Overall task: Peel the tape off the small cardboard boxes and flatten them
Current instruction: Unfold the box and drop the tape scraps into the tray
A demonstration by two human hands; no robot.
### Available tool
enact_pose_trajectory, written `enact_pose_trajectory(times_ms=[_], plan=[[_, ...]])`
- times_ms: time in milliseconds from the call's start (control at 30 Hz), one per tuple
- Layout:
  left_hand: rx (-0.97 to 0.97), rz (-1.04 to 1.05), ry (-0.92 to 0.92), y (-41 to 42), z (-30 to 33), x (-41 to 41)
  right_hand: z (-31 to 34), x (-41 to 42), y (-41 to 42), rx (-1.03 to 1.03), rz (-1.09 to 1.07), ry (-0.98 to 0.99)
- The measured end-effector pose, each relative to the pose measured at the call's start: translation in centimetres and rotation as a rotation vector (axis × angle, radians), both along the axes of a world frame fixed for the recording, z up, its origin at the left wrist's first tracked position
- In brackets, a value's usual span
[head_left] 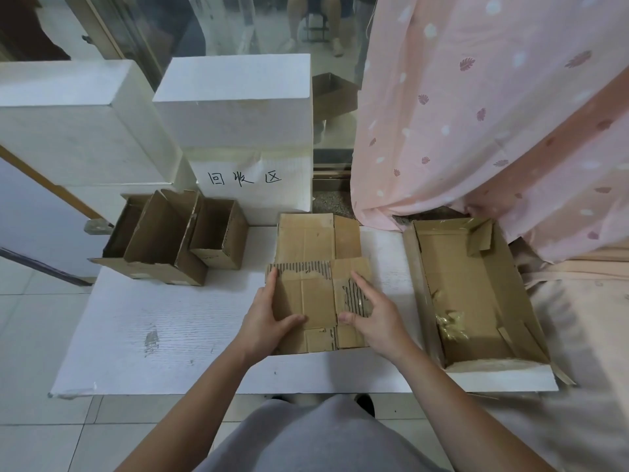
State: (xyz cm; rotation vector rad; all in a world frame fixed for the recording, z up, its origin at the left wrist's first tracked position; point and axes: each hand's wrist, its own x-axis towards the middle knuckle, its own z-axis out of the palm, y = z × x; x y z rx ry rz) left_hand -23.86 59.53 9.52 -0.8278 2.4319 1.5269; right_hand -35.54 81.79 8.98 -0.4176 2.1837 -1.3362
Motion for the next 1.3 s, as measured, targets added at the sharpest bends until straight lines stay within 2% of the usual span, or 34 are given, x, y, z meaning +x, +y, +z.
enact_pose_trajectory(times_ms=[167, 300, 500, 700, 867, 1067, 1133, 1200, 1233, 1300], plan=[[-0.059, 0.004, -0.049, -0.8, -0.6, -0.8, 0.3, -0.6, -0.5, 0.044, 0.126, -0.120], [-0.069, 0.010, -0.034, -1.9, -1.1, -2.1, 0.5, -2.3, -1.7, 0.089, 0.219, -0.138], [-0.090, -0.012, -0.005, -4.0, -0.5, -7.9, -0.4, -7.7, -4.6, 0.219, 0.192, -0.045], [-0.163, -0.112, -0.118, -6.0, -1.6, -14.7, -2.4, -12.9, -6.9, 0.325, 0.171, -0.025], [-0.160, -0.179, -0.226, -6.7, -5.3, -18.2, -5.6, -15.4, -7.5, 0.407, 0.160, -0.063], [-0.197, -0.160, -0.304, -6.8, -10.5, -18.8, -10.8, -15.6, -8.2, 0.432, 0.147, -0.056], [-0.284, -0.144, -0.320, -6.6, -11.0, -18.2, -11.9, -15.3, -8.4, 0.470, 0.149, -0.029], [-0.554, -0.205, -0.325, -6.6, -11.0, -17.6, -11.9, -14.9, -8.5, 0.525, 0.159, 0.008], [-0.678, -0.253, -0.309, -6.6, -10.8, -17.5, -11.5, -14.8, -8.5, 0.587, 0.177, 0.076], [-0.776, -0.356, -0.248, -6.6, -10.4, -17.9, -10.7, -14.8, -8.8, 0.768, 0.241, 0.301]])
